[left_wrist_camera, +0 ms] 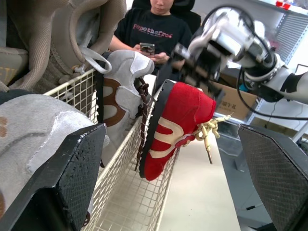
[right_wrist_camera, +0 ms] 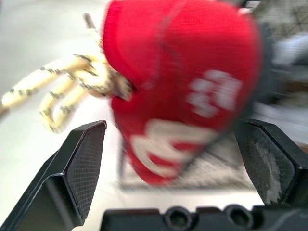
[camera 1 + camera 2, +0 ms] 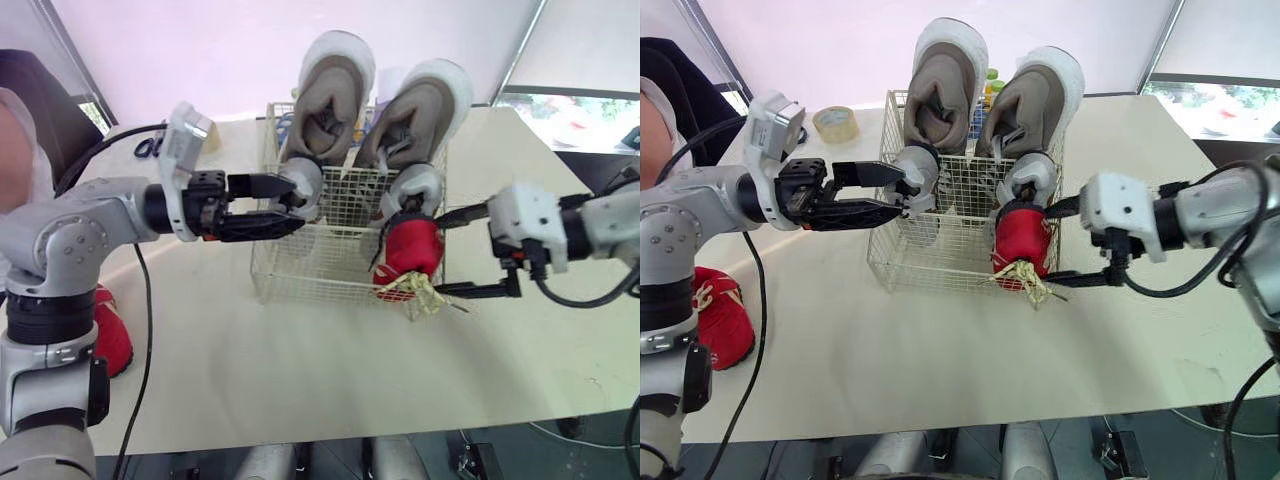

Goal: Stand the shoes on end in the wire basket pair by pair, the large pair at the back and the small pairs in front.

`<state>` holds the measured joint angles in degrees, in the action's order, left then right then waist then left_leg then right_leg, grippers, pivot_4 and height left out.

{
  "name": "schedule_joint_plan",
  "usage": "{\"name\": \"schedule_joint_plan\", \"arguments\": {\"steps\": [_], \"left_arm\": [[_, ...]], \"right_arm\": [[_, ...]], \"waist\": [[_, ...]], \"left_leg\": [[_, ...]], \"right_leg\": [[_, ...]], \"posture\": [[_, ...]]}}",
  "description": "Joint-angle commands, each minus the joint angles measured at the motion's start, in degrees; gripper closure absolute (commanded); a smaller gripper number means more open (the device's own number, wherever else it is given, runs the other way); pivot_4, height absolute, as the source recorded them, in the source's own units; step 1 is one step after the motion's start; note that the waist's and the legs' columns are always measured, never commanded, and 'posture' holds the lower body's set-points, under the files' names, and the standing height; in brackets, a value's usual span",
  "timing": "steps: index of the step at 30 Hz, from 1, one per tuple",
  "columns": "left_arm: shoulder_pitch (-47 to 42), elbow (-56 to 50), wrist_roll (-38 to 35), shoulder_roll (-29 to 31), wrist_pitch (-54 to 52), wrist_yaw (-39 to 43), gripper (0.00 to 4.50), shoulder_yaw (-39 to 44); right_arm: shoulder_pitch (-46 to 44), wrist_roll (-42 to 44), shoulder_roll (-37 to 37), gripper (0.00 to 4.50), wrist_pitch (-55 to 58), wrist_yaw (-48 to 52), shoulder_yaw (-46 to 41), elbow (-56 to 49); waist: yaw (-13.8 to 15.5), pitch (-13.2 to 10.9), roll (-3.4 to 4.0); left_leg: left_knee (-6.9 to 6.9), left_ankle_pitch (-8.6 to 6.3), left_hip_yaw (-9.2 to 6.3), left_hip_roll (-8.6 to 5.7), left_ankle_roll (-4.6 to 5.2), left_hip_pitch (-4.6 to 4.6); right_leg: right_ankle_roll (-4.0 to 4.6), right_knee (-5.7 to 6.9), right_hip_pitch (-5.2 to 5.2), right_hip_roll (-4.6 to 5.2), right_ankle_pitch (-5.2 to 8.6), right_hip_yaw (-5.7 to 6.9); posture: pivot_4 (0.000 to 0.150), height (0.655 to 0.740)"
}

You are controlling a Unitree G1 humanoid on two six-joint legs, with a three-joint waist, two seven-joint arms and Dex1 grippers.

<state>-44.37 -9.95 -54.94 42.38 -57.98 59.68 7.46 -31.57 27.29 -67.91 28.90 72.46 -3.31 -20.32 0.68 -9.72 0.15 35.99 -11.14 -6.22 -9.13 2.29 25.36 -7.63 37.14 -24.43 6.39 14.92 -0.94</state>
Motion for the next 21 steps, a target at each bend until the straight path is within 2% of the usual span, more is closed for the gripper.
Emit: {"name": "schedule_joint_plan", "arguments": {"steps": [1, 4, 8, 11, 13, 16, 19, 21], "left_arm": [[0.9, -2.6, -0.1, 2.0, 0.1, -1.6, 0.0, 2.3], [2.3, -3.9, -1.3, 4.3, -1.4, -4.4, 0.0, 5.3], [6.1, -5.8, -2.4, 8.3, -4.1, -9.9, 0.0, 11.3], [10.0, -7.0, 0.6, 12.5, -5.8, -17.0, 0.0, 17.0], [11.8, -7.4, 1.0, 13.7, -7.9, -21.8, 0.0, 20.3], [17.3, -9.7, 4.0, 17.2, -15.0, -29.7, 0.0, 25.7], [19.9, -10.8, 7.2, 18.3, -22.5, -36.8, 0.0, 31.1], [23.8, -12.7, 11.0, 19.0, -30.6, -40.7, 0.0, 37.7]], "right_arm": [[-1.2, 2.2, -4.3, 0.05, 1.9, 0.9, -8.3, -0.3], [-3.1, 4.7, -6.9, 0.05, 2.9, 3.0, -11.9, 1.9], [-13.1, 7.9, -5.5, 0.05, 2.0, 5.0, -9.7, 7.0], [-27.8, 12.5, 3.8, 0.05, 3.5, 6.0, -4.6, 11.8], [-32.5, 14.7, 9.1, 0.05, 4.6, 7.8, -2.2, 13.0], [-34.5, 14.9, 16.4, 0.05, 3.0, 11.5, 1.8, 14.6], [-34.5, 13.0, 20.7, 0.05, 0.2, 14.1, 4.6, 16.7], [-33.9, 11.5, 23.8, 0.05, -3.0, 16.5, 6.5, 18.6]], "waist": [[0.0, 0.0, 0.01], [0.0, 0.0, 0.02], [-0.8, 0.0, 0.06], [-1.9, -0.1, 0.03], [-1.9, -0.1, 0.0], [-1.8, -0.1, -0.07], [-1.2, -0.1, -0.09], [-1.2, -0.1, -0.2]], "left_leg": [[-0.01, 0.0, 0.01, 0.0, 0.0, 0.01], [-0.08, 0.0, 0.01, 0.0, 0.0, 0.02], [-0.13, -0.01, 0.02, 0.01, 0.0, -0.01], [-0.16, 0.0, 0.02, 0.02, 0.0, -0.02], [-0.21, -0.01, 0.04, 0.03, 0.0, -0.06], [-0.33, 0.0, 0.04, 0.04, 0.0, -0.1], [-0.34, 0.0, 0.04, 0.0, 0.0, -0.08], [-0.34, 0.0, 0.01, 0.0, -0.01, -0.07]], "right_leg": [[0.0, 0.01, 0.0, 0.0, 0.0, -0.01], [0.02, -0.01, 0.0, 0.01, 0.01, -0.01], [0.18, 0.0, -0.01, 0.01, 0.1, -0.03], [0.2, -0.01, 0.0, 0.02, 0.11, -0.03], [0.22, -0.02, -0.05, 0.07, 0.1, -0.03], [0.01, 0.0, -0.1, 0.05, -0.02, -0.02], [0.0, 0.01, -0.27, 0.04, -0.03, -0.03], [-0.01, 0.02, -0.34, 0.02, -0.03, -0.02]], "posture": [[0.15, 0.74], [0.15, 0.74], [0.15, 0.74], [0.15, 0.74], [0.15, 0.74], [0.15, 0.74], [0.15, 0.74], [0.15, 0.74]]}}
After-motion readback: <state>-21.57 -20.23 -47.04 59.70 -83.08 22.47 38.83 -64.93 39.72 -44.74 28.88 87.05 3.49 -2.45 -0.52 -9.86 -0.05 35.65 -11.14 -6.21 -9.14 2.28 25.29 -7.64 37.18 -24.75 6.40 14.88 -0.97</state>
